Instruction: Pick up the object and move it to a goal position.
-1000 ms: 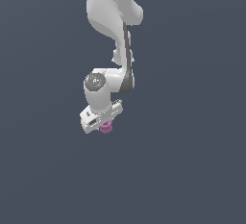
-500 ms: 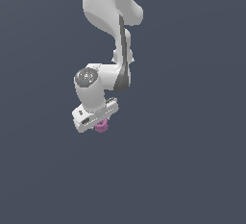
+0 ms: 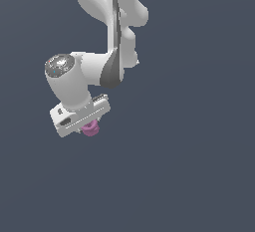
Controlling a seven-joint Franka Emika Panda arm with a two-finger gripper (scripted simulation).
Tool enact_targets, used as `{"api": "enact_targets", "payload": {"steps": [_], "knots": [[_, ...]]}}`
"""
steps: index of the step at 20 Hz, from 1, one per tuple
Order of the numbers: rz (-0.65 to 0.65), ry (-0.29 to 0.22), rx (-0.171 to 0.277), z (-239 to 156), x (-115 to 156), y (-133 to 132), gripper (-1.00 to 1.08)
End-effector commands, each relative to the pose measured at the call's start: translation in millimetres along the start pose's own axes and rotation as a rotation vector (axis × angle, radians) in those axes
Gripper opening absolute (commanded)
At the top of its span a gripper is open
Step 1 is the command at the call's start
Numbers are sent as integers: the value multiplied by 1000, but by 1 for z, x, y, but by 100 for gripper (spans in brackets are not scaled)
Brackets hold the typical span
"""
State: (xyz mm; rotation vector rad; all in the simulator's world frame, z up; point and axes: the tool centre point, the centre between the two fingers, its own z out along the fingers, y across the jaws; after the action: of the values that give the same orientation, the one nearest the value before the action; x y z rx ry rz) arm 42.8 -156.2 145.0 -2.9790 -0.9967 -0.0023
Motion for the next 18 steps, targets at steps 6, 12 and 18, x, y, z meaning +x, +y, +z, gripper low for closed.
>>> {"api": "enact_targets", "payload": {"steps": [6, 12, 18], "knots": [[0, 0, 0, -55, -5, 44, -100], [0, -1, 1, -88, -6, 71, -100], [0, -1, 0, -108, -7, 89, -100]]}}
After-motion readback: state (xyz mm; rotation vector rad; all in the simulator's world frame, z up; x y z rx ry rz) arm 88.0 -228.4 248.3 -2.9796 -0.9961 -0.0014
